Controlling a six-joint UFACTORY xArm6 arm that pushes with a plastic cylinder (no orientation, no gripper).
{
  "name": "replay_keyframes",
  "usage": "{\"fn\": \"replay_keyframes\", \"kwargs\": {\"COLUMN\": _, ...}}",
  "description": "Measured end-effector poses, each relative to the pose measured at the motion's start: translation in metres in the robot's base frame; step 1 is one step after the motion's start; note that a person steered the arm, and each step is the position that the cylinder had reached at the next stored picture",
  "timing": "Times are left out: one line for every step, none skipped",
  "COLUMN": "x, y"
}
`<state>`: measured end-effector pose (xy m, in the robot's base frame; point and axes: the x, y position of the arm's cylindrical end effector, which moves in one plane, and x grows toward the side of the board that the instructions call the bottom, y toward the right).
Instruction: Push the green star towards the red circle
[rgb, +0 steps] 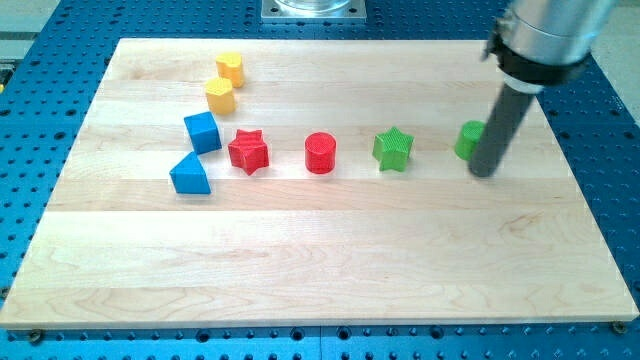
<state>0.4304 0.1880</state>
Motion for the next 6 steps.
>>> {"fn": "replay_keyframes", "kwargs": {"x": -0.031, "y": -0.019}}
{"fn": "replay_keyframes", "kwargs": {"x": 0.016, "y": -0.035}}
{"fn": "replay_keyframes", "kwargs": {"x": 0.003, "y": -0.076}}
{"fn": "replay_keyframes", "kwargs": {"x": -0.019, "y": -0.097}}
{"fn": "replay_keyframes", "kwargs": {"x": -0.019, "y": -0.029}}
{"fn": "replay_keyframes", "kwargs": {"x": -0.025, "y": 0.023}}
